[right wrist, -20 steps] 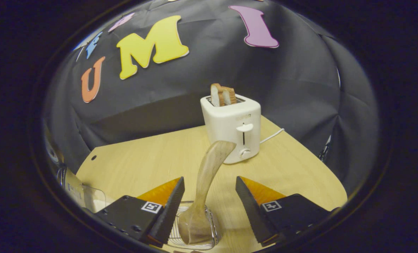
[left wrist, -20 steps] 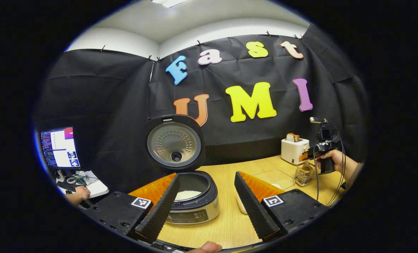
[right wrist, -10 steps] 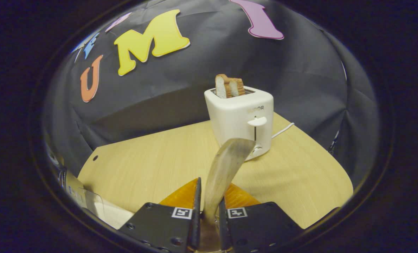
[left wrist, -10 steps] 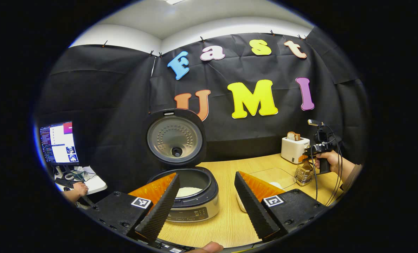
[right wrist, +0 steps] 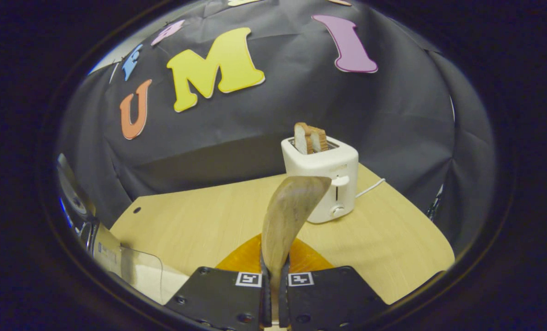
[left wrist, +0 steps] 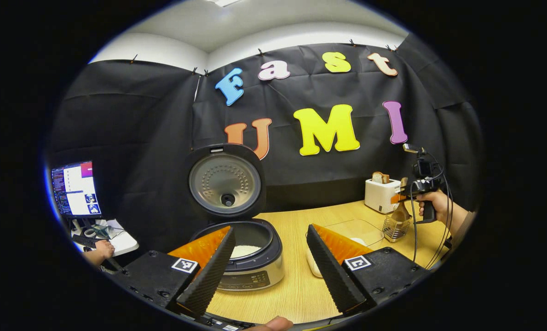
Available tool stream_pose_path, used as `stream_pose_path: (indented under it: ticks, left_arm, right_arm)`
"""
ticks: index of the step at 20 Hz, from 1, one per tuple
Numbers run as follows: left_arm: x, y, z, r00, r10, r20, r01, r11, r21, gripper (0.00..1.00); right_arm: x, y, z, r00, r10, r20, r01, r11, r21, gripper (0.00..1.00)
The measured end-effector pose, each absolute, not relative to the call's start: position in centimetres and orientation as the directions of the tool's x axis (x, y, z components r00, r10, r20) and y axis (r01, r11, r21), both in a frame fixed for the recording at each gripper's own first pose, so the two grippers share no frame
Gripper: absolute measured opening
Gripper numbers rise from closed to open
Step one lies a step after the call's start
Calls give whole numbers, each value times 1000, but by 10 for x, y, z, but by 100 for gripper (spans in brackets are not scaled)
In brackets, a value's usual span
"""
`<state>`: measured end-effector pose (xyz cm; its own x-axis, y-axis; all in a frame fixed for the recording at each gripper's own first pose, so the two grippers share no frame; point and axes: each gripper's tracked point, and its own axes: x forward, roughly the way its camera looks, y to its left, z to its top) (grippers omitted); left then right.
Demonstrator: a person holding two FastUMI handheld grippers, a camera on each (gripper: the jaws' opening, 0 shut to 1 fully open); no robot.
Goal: Close the left gripper, press the button to open the rice cooker; take a wooden spoon from the chopstick holder with the right hand, scoop a spoonful of rice and pour it into the rice cooker, then put the wooden spoon back into the chopstick holder.
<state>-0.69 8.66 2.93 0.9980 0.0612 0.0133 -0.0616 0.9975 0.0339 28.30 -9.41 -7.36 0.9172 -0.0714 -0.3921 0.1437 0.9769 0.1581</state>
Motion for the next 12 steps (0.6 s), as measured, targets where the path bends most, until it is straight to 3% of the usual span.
stream_pose_path:
  ticks: [4,12]
  left_arm:
    - [-10,90,33,998,64,26,-64,998,24,99]
    - [-15,103,35,996,75,36,-76,997,3,99]
  right_arm:
    - [265,-85,-36,939,-115,-325,152,984,91,6]
    - [238,-21,8,964,-55,-262,68,997,41,6]
